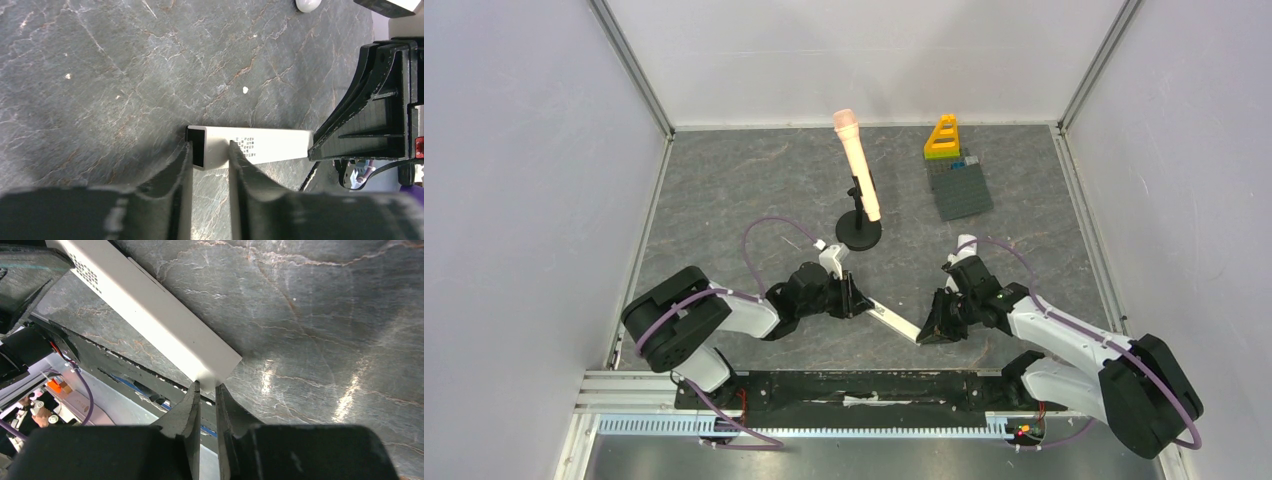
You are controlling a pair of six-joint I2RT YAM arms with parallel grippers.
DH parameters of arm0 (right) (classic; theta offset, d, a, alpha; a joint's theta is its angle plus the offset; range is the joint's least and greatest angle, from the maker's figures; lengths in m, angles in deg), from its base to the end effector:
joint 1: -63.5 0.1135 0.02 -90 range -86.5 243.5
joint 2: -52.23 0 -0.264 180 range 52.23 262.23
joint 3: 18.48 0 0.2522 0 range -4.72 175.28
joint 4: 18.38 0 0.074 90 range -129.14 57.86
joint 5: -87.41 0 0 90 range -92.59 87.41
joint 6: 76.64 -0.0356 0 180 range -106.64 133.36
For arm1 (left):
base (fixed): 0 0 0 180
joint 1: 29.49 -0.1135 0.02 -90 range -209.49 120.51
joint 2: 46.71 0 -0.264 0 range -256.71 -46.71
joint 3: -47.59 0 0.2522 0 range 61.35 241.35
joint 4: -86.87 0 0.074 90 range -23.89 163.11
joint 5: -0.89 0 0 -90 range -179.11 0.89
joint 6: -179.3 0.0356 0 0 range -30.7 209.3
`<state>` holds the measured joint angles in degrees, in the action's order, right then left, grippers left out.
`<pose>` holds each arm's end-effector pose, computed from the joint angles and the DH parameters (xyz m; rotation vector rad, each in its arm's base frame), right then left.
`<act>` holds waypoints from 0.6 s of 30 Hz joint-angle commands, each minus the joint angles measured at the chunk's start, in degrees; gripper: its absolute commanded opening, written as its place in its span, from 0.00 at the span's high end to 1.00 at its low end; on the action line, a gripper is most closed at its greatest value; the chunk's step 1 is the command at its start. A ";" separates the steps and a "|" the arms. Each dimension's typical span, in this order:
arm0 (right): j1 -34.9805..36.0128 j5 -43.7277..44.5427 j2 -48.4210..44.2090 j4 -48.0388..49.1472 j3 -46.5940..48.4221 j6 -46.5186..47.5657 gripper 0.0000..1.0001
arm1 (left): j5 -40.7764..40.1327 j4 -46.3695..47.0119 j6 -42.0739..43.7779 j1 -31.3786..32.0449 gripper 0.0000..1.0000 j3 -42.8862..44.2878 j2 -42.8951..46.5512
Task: Load the batteries into the remote control
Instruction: Load the battery cover into the remote control.
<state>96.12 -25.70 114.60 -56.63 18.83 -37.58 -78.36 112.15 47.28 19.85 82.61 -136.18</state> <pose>0.1390 0.1056 0.1452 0.3254 2.9084 0.9077 0.1639 -0.2011 0.1192 0.2719 2.2728 -1.1102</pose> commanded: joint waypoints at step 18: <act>-0.52 11.66 -6.92 -1.04 4.71 6.14 0.36 | 2.59 -18.52 3.69 3.04 0.53 4.81 2.99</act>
<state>95.94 -18.97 111.41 -56.87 19.12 -34.65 -77.44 107.83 47.50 21.44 84.42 -135.39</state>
